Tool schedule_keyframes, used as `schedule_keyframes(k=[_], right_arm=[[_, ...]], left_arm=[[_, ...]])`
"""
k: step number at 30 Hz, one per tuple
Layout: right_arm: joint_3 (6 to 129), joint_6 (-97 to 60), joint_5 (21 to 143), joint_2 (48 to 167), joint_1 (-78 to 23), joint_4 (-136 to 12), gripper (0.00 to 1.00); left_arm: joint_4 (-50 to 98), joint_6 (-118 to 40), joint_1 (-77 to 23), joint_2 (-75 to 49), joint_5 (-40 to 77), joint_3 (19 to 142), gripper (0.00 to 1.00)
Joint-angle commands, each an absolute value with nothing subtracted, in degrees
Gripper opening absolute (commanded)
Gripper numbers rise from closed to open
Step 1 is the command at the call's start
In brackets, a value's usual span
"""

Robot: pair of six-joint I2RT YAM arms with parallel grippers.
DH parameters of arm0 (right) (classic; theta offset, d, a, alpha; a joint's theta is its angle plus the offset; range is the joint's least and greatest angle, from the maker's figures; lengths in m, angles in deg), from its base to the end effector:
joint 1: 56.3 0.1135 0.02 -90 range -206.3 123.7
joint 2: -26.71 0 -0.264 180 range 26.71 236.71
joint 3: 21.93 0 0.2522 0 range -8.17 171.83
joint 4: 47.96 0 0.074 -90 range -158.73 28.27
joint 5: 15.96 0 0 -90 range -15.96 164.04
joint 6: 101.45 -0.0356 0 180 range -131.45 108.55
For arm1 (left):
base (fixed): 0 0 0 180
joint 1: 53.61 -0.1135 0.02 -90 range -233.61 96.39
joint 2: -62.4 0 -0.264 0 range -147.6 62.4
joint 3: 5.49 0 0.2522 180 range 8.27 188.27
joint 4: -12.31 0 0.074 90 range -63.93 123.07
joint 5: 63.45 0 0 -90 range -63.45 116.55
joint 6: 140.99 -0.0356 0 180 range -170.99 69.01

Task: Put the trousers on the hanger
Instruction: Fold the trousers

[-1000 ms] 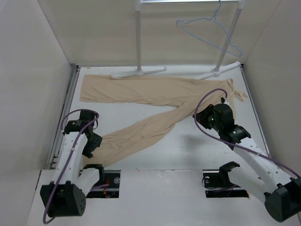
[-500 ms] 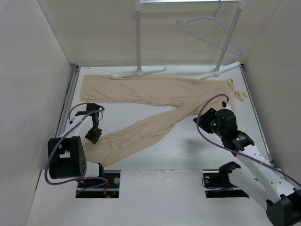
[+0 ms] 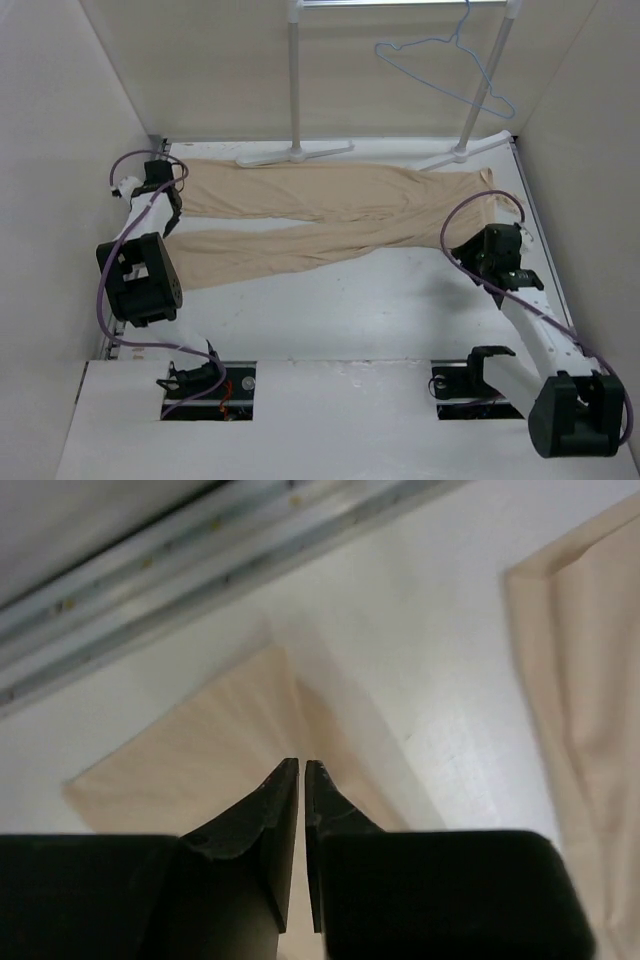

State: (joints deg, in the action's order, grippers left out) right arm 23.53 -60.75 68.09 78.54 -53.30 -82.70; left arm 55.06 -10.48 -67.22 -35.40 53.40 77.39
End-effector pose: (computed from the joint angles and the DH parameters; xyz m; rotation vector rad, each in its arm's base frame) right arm 0.1899 0.0063 0.2211 0.9578 2.1014 0.3548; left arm 0.3423 0.0994 0.2208 -1.2713 2.1143 0.4054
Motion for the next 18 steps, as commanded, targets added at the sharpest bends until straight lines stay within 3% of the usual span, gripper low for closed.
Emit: schedule_keyframes(k=[1, 3, 6, 8, 13, 18], right_arm=[[24.25, -60.58, 63.41, 83.64, -57.57, -81.16, 0.59], [24.61, -61.02, 62.18, 87.25, -60.29, -78.61, 0.57], [25.75, -61.20, 59.99, 91.55, -64.07, -76.58, 0.55], [26.36, -61.11, 58.41, 94.46, -67.14, -75.79, 0.54], [27.33, -61.80, 60.06, 99.38, -73.04, -70.18, 0.50], [32.33, -63.48, 60.68, 107.37, -73.31, -67.18, 0.46]], left_arm=[[54.37, -14.60, -67.80, -37.70, 59.76, 82.79, 0.08], [53.85, -14.87, -68.86, -40.51, 60.65, 85.51, 0.14], [53.14, -14.78, -69.21, -43.42, 56.80, 88.68, 0.45], [52.53, -14.26, -68.95, -41.15, 54.16, 87.03, 0.58], [51.20, -9.78, -66.85, -25.44, 54.23, 74.48, 0.60], [56.47, -7.58, -62.10, -13.11, 54.94, 62.69, 0.51]])
